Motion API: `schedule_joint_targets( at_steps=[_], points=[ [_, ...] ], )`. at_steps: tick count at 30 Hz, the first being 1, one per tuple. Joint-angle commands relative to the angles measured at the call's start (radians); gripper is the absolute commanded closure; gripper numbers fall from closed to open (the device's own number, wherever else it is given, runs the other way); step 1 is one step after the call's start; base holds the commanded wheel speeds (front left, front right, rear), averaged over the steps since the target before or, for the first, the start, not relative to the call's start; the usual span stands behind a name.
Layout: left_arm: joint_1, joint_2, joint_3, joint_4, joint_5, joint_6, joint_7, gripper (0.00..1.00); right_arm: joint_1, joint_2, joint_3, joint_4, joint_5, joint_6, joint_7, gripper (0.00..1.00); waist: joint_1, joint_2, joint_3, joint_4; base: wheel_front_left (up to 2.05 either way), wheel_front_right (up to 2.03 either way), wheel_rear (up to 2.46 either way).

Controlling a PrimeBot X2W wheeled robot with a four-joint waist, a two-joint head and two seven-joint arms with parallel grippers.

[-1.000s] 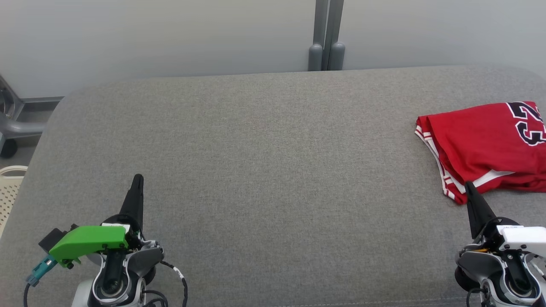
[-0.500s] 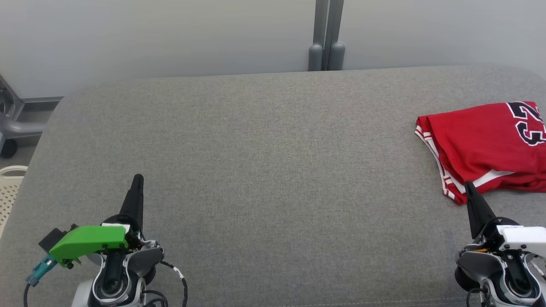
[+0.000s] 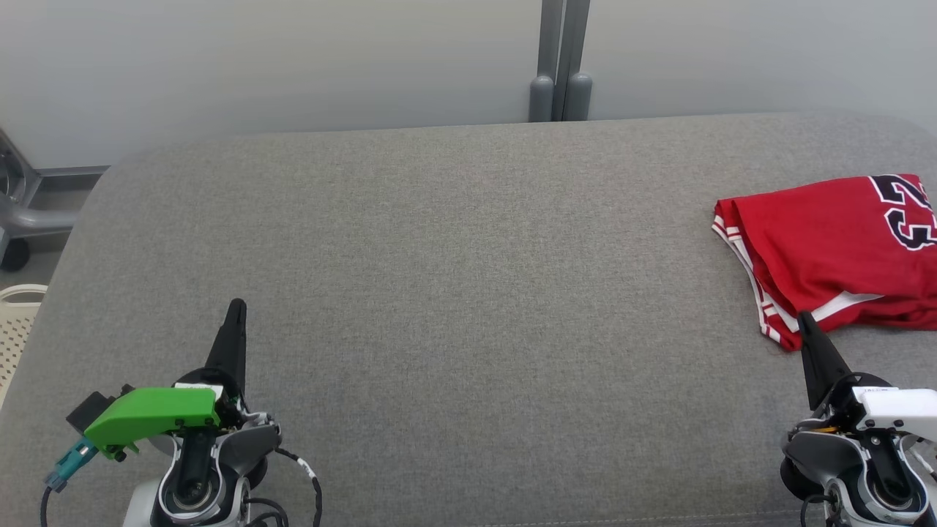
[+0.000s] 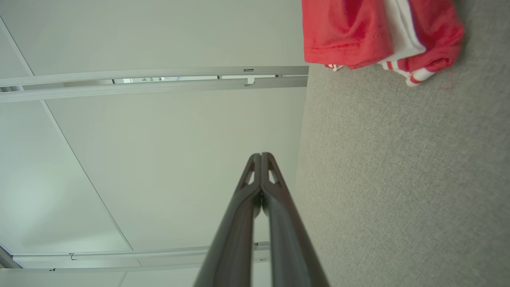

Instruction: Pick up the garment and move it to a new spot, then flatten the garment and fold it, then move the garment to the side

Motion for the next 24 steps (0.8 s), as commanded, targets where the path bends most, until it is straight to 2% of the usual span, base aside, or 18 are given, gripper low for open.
schedule_joint_targets(
  at_steps=[1, 24],
  points=[
    [-0.013, 0.000, 0.003, 0.001, -0.005, -0.005, 0.002, 1.00, -0.009, -0.004, -0.001, -0.003, 0.004, 0.000, 0.003, 1.00, 0.0000, 0.0000, 0.000, 0.000, 0.00, 0.00, 0.00],
    [-0.013, 0.000, 0.003, 0.001, -0.005, -0.005, 0.002, 1.00, -0.009, -0.004, -0.001, -0.003, 0.004, 0.000, 0.003, 1.00, 0.0000, 0.0000, 0.000, 0.000, 0.00, 0.00, 0.00]
  ],
)
